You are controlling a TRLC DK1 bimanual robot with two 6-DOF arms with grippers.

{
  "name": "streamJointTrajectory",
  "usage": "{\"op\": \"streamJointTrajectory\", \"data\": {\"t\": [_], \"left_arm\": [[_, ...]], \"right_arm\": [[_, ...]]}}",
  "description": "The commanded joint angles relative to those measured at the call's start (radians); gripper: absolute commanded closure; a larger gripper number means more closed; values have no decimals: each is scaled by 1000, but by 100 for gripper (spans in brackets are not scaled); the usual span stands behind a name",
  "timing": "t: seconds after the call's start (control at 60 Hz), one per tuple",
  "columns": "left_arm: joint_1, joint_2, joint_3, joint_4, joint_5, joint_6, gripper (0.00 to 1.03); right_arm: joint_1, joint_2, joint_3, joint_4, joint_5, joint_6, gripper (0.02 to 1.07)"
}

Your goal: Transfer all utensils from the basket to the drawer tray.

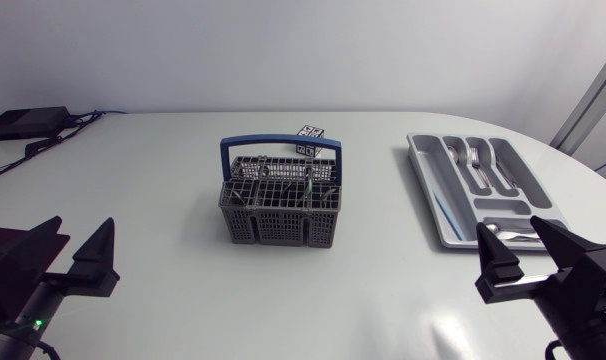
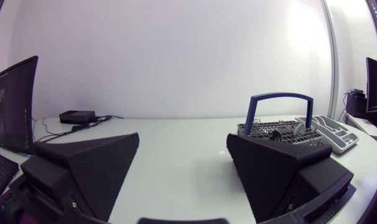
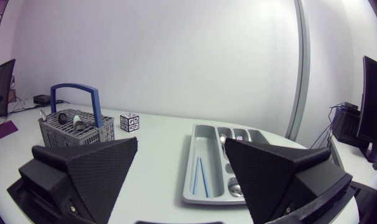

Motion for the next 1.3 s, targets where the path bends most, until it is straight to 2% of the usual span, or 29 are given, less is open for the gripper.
{"op": "streamJointTrajectory", "data": {"t": [0.0,0.533,0.75,0.917,1.05,1.1,1.283], "left_arm": [[9,-8,-40,-7,-14,-33,5],[13,6,20,22,-16,-39,5],[4,172,133,14,-16,-51,5],[-14,308,239,-55,-17,-91,6],[-40,472,373,-160,-23,-107,6],[-66,563,443,-231,-25,-107,6],[-203,731,588,-357,-46,-48,6]], "right_arm": [[-3,-7,-20,12,3,16,6],[-5,-7,-14,15,20,16,6],[1,-2,17,7,33,16,6],[1,21,43,3,33,16,6],[3,81,69,10,35,16,6],[3,108,80,10,35,18,6],[21,213,121,21,38,18,7]]}}
